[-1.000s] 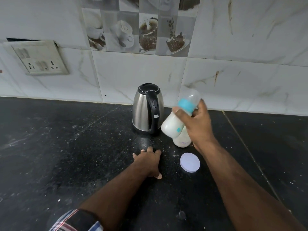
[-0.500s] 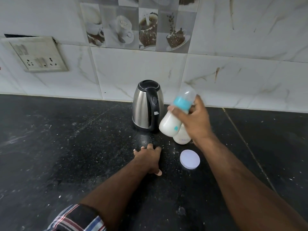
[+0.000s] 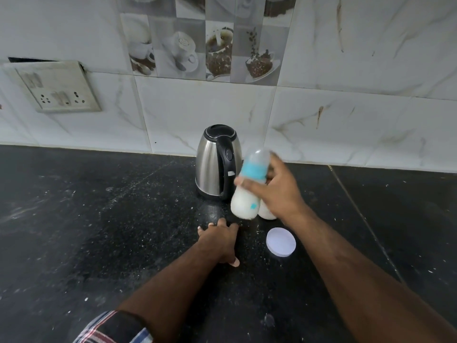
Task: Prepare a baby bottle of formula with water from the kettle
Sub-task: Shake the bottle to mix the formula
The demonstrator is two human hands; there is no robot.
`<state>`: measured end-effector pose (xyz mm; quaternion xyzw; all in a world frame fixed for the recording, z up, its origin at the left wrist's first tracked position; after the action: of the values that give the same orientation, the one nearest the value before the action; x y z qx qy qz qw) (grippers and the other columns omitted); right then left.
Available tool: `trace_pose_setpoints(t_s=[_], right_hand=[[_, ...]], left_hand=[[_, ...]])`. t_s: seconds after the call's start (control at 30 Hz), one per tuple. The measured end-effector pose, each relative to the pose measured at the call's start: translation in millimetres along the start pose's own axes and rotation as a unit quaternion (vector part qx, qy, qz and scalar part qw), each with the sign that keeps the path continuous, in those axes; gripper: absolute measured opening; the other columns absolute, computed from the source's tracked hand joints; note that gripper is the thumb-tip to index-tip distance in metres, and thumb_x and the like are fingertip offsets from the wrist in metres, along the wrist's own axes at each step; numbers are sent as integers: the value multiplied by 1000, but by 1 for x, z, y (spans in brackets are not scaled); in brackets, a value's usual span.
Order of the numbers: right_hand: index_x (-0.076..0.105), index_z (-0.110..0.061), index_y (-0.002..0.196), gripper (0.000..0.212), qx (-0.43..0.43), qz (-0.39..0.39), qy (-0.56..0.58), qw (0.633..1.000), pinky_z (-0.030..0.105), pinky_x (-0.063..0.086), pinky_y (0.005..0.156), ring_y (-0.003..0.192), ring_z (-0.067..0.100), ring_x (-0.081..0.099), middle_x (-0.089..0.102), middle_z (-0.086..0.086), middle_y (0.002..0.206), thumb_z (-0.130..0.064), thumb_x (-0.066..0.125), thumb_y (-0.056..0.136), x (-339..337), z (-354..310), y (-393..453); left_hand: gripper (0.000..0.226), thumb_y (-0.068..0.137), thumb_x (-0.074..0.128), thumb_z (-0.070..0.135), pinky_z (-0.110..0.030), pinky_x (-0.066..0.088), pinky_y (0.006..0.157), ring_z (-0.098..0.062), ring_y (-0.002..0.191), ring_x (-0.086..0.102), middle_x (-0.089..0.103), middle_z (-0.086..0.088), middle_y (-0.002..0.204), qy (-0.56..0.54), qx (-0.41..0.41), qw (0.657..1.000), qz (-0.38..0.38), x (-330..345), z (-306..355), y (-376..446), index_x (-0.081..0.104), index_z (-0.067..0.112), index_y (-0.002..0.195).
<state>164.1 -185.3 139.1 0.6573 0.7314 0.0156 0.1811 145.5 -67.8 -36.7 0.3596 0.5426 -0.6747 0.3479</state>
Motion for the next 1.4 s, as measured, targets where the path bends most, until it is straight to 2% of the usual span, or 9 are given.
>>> trace_pose_setpoints(t_s=[0.07,0.2,0.33,0.47,0.63,0.8,0.93,1.17,1.4], right_hand=[[54,-20,125,58,7,54,55,997,16,54,66,78,-2,68,68,-10,95,-10,86,77,-12,5,7],[52,-32,139,83,33,-78,-55,995,19,57,81,102,-1,68,69,-16,117,-36,94,67,22,18,-8],[64,-23,111,48,58,3,9,998,16,55,66,83,-1,71,73,-10,97,-27,92,71,6,19,-2],[64,-32,104,49,77,-29,-29,996,16,55,69,85,-5,70,73,-13,97,-35,94,66,13,29,-10],[60,-29,112,57,75,-9,-42,996,16,53,67,81,-5,69,72,-20,91,-38,93,67,5,21,-3],[59,-26,112,59,90,-30,-35,995,30,59,73,83,6,72,72,-9,95,-44,93,67,15,16,2],[58,-26,112,72,111,-48,-5,993,46,63,83,93,22,74,72,5,103,-49,92,54,16,15,8],[61,-15,113,47,121,-103,212,964,46,58,85,88,34,73,73,16,96,-3,85,74,19,-10,16],[69,-15,99,28,107,-15,143,984,32,56,71,72,15,65,68,1,79,-10,82,75,23,-9,12]], left_hand=[[106,78,85,46,-71,25,118,-44,151,28,22,-16,165,-4,-1,1000,-3,1,-1,0,22,25,160],[111,80,84,44,-71,18,120,-44,153,24,22,-16,166,-11,-6,1000,-4,0,1,-3,15,21,164],[102,79,84,46,-73,22,118,-43,151,28,22,-15,165,-14,3,1000,6,-1,0,-4,25,25,159],[98,76,84,49,-66,25,121,-31,148,38,37,-7,162,-98,17,995,17,-5,-6,-4,33,27,157],[94,61,98,41,-45,50,110,-13,122,65,69,4,132,-496,129,854,87,-44,2,-22,51,26,141],[62,79,84,0,-48,63,87,-16,98,71,73,1,106,-598,207,769,89,-67,35,-48,55,26,127],[55,83,81,7,-39,62,79,-20,92,73,74,-2,99,-673,198,711,48,-66,40,-52,54,16,129],[49,72,73,10,-33,60,75,-24,88,74,76,-2,92,-674,198,712,12,-72,43,-59,59,14,119],[47,64,79,16,-33,55,66,-20,71,68,74,-8,84,-683,142,700,153,-89,34,-53,67,4,108]])
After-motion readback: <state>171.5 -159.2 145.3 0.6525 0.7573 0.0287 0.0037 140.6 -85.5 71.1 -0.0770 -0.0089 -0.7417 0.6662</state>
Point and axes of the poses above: each hand's wrist, its own y-axis towards the middle knuckle, its own x-axis out of the palm, z = x × y, the point moved 8 cm from there along y, towards the middle knuckle
